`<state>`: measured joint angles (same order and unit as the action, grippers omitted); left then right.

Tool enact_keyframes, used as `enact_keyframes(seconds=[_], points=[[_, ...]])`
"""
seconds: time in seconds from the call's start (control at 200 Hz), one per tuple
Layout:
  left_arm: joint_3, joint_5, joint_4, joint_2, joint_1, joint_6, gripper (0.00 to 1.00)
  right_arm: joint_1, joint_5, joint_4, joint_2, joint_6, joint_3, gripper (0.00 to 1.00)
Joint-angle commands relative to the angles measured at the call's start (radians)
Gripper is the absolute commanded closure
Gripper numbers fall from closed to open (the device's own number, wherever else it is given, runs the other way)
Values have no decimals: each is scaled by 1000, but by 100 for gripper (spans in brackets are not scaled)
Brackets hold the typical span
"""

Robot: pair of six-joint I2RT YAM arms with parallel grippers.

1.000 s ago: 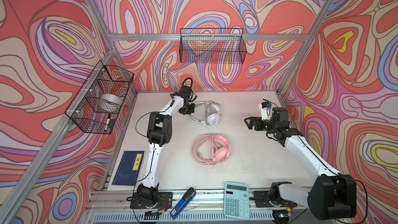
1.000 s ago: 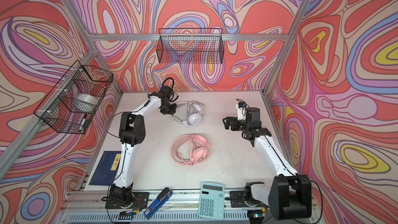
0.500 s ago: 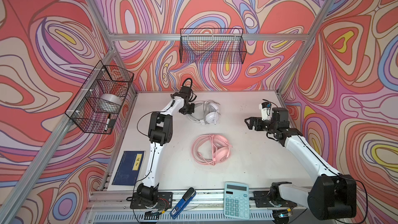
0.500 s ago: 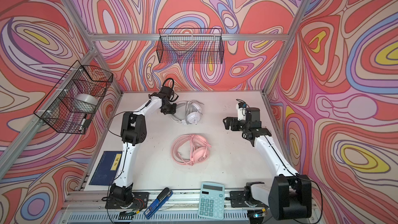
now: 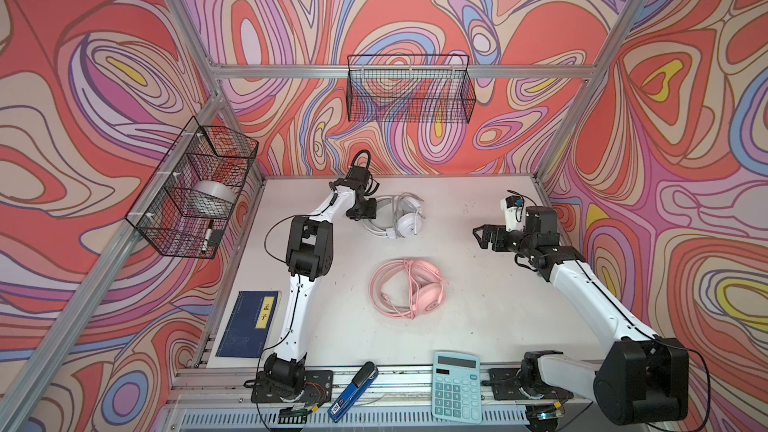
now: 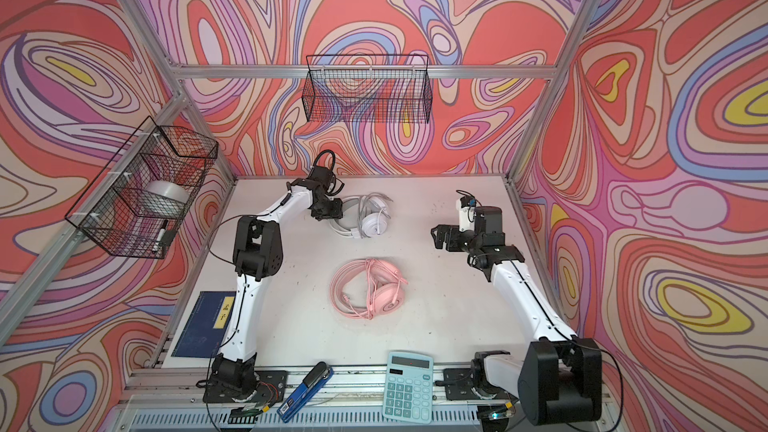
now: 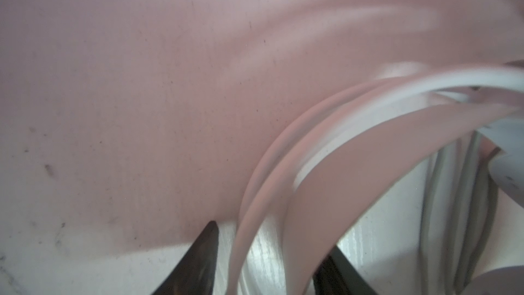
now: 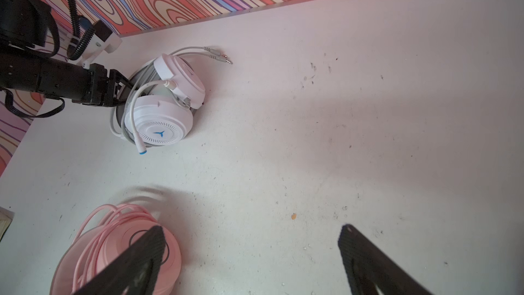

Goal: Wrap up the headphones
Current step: 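Open the left gripper to set the wrapped white headset on the table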

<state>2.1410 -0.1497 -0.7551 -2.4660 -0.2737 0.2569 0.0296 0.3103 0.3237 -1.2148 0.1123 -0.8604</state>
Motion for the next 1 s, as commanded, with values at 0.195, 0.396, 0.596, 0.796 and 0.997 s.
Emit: enact_keyframes(seconds=[0.195, 0.396, 0.596, 0.796, 0.997], points=[[-27, -34, 9, 36, 14, 98, 26, 8, -5, 9, 16, -10, -24, 2], [-62, -20, -7, 142, 13, 128, 20, 8, -22, 30, 18, -63, -50, 1], [-207, 104, 20, 402, 10, 88, 2, 9, -89, 42, 14, -125, -129, 1], [-626, 285, 311, 794, 3, 7, 0, 9, -96, -87, 12, -28, -113, 1], [-1000, 441, 523, 1059, 6, -79, 0, 7, -272, -284, 41, 57, 30, 2]])
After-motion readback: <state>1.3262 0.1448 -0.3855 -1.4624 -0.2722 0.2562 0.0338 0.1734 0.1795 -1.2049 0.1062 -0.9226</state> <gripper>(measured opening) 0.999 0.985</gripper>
